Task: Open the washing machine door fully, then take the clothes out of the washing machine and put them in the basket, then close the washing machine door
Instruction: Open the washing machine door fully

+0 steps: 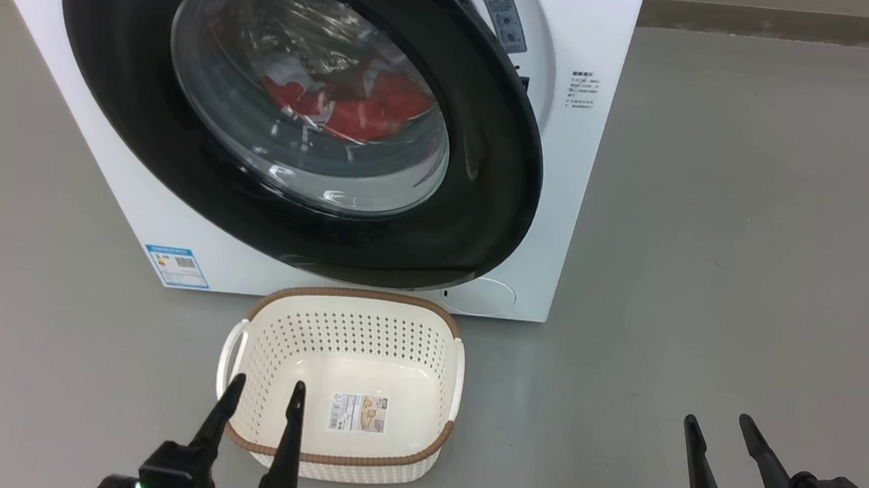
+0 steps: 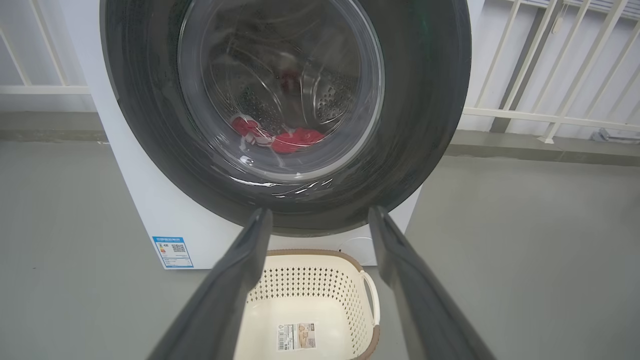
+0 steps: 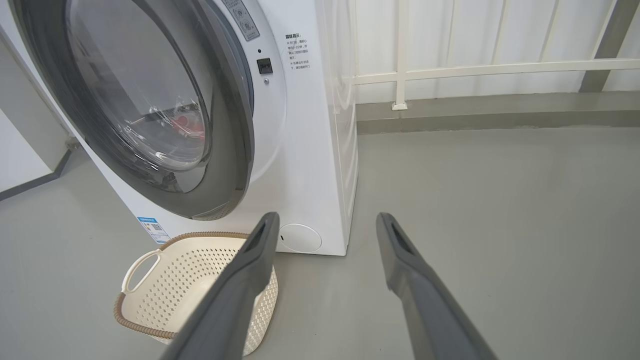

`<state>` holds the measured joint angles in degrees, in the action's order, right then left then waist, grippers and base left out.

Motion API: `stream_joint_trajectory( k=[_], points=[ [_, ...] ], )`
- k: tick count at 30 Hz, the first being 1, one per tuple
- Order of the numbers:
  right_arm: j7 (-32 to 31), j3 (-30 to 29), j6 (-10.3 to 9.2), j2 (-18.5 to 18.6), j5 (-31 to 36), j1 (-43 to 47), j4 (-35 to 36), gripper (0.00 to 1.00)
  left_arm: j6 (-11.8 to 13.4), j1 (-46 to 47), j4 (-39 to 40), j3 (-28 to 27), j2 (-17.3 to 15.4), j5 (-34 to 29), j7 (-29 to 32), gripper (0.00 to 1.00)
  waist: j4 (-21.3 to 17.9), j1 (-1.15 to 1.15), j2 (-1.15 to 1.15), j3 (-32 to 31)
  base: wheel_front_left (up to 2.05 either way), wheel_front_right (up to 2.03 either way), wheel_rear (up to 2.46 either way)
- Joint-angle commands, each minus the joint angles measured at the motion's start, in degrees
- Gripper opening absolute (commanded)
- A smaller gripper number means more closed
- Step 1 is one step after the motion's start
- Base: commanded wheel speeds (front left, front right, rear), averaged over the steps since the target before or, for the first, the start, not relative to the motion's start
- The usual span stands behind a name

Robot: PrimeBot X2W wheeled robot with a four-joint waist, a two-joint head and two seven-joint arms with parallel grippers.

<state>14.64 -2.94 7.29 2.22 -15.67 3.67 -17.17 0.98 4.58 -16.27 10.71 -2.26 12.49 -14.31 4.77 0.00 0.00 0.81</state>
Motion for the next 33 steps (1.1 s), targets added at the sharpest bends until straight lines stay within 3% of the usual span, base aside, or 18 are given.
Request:
stream_joint_trajectory(
  k=[1,24,25,26,27,33],
  points=[
    [0.35,1.49,0.2,0.67,-0.18,-0.85,0.91,1.0,0.21,0.69,1.07,-1.91,-0.62,-0.43,-0.69,1.0,-0.03,0.0,0.0,-0.02,0.0,0.0,0.0],
    [0.36,2.08,0.2,0.66,-0.16,-1.23,0.7,1.0,0.39,0.46,0.76,-1.83,-0.62,0.17,-0.69,1.0,-0.23,0.0,0.0,0.04,0.0,0.0,0.0],
    [0.36,2.05,0.2,0.66,-0.22,-1.2,0.87,0.93,0.41,0.47,0.77,-1.82,-0.62,0.19,-0.69,1.0,-0.23,0.0,0.0,0.09,0.0,0.0,0.0],
    [0.36,2.07,0.2,0.66,-0.24,-1.19,1.13,0.36,0.41,0.47,0.79,-1.8,-0.62,0.24,-0.69,1.0,-0.25,0.0,0.0,0.15,0.0,0.0,0.0],
    [0.36,2.26,0.2,0.66,-0.47,-1.15,1.31,0.0,0.42,0.48,0.81,-1.76,-0.62,0.28,-0.69,1.0,-0.25,0.0,0.0,0.22,0.0,0.0,0.0],
    [0.36,2.27,0.2,0.66,-1.36,-1.37,2.45,0.0,0.6,0.66,1.07,-1.54,-0.62,0.41,-0.69,1.0,-0.31,0.0,0.0,0.69,0.0,0.0,0.0]
  ],
)
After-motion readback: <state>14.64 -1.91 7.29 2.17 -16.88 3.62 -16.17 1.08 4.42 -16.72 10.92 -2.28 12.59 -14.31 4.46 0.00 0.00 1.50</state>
